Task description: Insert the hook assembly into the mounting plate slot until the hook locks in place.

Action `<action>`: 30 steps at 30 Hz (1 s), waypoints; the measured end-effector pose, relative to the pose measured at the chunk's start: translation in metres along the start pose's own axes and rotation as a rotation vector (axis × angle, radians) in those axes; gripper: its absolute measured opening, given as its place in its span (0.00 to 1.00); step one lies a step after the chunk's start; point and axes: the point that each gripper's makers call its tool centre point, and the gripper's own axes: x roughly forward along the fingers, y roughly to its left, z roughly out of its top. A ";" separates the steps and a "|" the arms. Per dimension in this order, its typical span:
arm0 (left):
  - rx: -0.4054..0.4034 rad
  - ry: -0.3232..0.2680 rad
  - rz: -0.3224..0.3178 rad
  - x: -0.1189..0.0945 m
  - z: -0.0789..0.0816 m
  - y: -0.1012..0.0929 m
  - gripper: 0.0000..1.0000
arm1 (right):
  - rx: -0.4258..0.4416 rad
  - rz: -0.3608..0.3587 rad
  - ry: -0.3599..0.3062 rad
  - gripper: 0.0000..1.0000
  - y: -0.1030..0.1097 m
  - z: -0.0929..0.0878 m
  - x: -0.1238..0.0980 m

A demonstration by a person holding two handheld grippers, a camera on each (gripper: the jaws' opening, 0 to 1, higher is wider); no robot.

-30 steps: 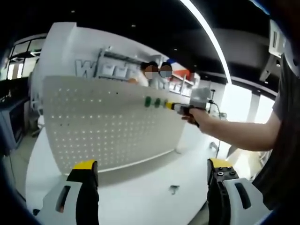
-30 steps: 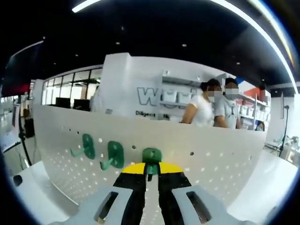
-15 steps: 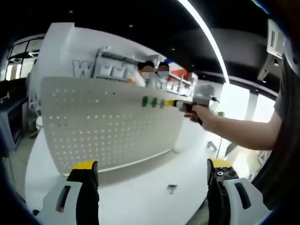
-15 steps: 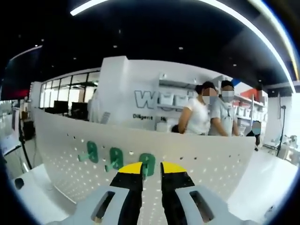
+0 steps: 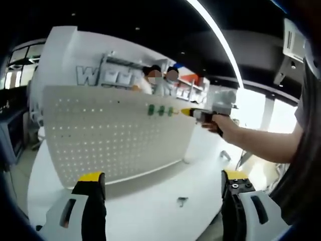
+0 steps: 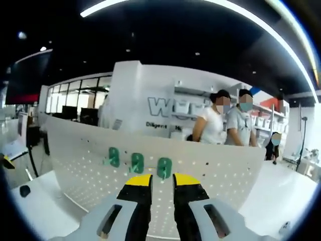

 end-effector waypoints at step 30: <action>0.021 0.030 -0.010 -0.002 -0.006 -0.015 0.98 | -0.060 0.188 0.279 0.16 0.054 -0.137 -0.087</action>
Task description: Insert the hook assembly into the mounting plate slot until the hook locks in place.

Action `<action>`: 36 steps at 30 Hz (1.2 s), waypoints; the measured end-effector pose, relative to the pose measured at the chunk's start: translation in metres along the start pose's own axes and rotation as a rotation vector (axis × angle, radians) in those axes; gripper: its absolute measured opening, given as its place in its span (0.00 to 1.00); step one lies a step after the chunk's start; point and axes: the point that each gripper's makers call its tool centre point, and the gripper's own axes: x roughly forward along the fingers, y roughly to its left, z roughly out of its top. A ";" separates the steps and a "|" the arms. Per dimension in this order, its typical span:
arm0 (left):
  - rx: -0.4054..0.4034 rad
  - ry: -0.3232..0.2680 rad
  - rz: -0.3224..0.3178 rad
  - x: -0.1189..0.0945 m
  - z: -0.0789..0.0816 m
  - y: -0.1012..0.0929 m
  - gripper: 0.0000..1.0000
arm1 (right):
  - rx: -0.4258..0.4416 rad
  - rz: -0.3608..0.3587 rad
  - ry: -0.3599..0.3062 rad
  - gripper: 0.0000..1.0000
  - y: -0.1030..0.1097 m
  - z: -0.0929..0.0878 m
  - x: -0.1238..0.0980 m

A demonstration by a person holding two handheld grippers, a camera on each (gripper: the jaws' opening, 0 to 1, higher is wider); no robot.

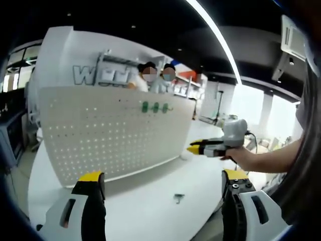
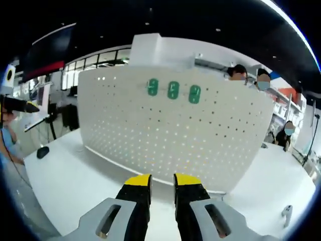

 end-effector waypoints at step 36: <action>-0.022 0.023 0.001 -0.002 -0.014 -0.002 0.98 | -0.045 0.235 0.252 0.23 0.086 -0.112 -0.048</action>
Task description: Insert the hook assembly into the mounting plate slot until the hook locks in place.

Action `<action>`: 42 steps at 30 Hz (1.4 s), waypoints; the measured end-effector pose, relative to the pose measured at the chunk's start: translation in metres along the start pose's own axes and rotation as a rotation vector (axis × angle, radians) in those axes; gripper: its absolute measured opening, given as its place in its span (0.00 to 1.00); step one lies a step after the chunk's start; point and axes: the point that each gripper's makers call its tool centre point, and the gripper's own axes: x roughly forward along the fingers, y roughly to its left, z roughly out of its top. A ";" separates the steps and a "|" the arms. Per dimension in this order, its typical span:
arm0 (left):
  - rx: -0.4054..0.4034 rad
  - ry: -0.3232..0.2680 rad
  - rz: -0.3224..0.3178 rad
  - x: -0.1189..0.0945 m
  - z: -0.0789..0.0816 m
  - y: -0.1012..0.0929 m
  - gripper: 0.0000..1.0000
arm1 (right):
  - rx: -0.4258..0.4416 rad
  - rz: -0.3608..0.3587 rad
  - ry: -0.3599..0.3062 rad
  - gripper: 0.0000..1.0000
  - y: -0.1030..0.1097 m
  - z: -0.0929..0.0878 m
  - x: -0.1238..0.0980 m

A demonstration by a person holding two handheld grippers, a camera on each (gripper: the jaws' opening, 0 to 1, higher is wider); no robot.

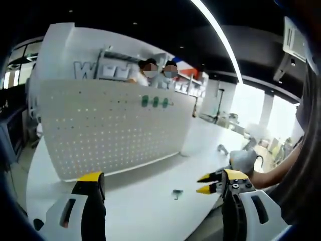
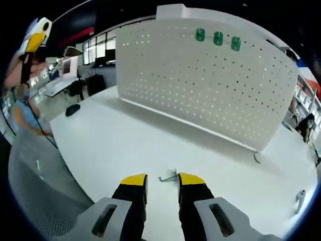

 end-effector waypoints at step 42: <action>-0.034 0.040 0.011 0.006 -0.012 0.010 0.98 | -0.114 0.092 0.176 0.23 -0.023 -0.046 0.059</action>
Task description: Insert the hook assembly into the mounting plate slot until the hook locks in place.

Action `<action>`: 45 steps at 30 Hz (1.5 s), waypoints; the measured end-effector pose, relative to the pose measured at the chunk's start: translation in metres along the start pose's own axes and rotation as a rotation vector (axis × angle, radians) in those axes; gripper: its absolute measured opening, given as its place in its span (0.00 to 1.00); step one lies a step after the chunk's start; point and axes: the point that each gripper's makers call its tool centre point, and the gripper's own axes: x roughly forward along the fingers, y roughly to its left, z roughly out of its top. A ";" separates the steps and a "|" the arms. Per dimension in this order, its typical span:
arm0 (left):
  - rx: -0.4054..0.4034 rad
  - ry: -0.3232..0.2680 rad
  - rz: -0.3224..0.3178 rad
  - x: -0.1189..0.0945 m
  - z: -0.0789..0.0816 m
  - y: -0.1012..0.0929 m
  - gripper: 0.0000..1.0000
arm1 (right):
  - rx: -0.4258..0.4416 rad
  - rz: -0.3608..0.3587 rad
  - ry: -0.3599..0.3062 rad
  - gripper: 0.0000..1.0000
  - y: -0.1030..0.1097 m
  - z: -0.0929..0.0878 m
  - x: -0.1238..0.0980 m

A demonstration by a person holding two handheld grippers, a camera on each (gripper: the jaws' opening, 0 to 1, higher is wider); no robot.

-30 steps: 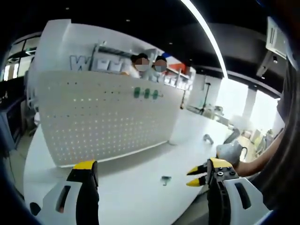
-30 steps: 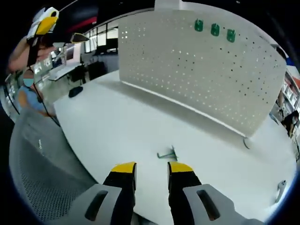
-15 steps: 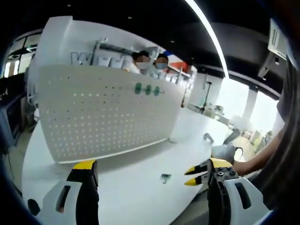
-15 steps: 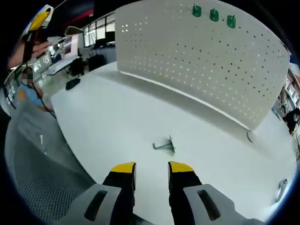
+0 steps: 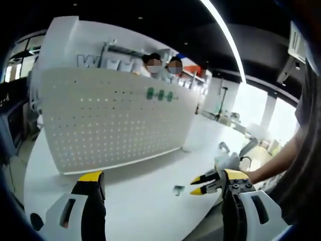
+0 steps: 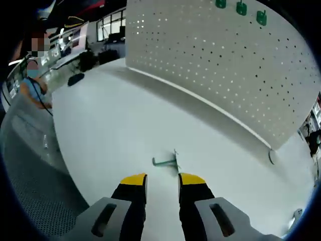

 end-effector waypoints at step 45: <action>-0.030 0.035 0.020 0.012 -0.011 0.009 0.97 | -0.001 0.041 0.060 0.12 -0.021 -0.001 0.038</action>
